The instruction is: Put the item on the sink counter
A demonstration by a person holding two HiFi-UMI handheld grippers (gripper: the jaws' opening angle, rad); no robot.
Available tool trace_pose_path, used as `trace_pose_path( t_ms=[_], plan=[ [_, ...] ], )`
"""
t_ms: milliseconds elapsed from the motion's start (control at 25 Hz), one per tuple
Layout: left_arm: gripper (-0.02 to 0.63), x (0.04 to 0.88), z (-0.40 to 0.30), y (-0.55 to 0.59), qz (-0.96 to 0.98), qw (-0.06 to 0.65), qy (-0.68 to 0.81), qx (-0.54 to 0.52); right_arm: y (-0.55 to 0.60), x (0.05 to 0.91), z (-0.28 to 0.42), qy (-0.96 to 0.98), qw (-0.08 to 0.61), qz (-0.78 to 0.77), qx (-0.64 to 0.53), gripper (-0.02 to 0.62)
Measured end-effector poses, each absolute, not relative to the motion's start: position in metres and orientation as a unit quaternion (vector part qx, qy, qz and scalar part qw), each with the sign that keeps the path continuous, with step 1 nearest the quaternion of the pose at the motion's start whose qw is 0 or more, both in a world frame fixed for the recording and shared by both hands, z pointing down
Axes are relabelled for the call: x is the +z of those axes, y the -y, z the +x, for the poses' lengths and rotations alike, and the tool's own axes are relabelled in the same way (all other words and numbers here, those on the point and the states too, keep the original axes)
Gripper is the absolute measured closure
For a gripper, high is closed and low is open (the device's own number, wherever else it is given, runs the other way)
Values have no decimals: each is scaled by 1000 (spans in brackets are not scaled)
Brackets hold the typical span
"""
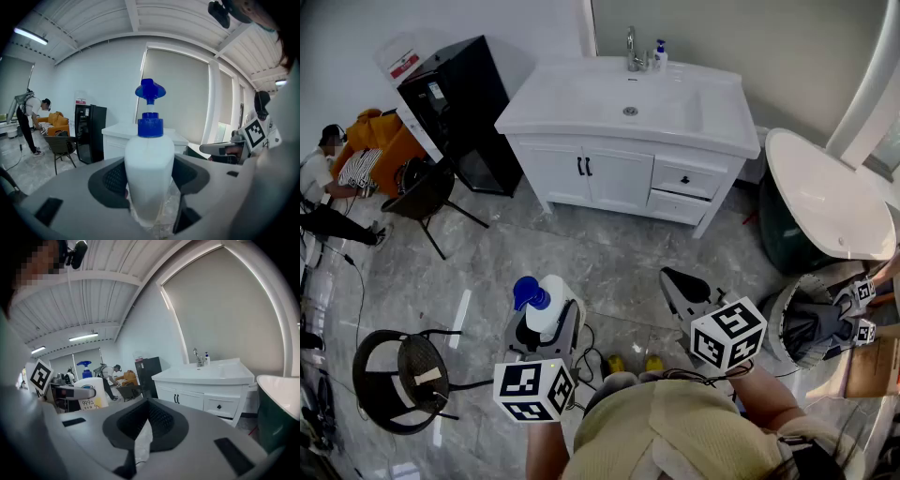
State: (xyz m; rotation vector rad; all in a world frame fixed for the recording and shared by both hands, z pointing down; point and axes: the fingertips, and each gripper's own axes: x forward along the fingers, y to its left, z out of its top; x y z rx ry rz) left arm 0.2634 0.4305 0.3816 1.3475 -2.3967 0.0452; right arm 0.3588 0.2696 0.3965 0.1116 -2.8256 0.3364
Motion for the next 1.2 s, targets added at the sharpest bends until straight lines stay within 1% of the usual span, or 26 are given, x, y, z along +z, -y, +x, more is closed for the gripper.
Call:
trace_pose_path(
  t_ms=[440, 720, 1200],
  plan=[
    [311, 387, 279, -417, 490, 199, 848, 16, -257, 400, 369, 980, 138, 46, 133, 574],
    [311, 387, 287, -404, 493, 198, 847, 13, -245, 405, 378, 979, 145, 47, 132, 574],
    [311, 385, 315, -358, 508, 191, 840, 21, -208, 408, 409, 978, 148, 51, 139, 574]
  ],
)
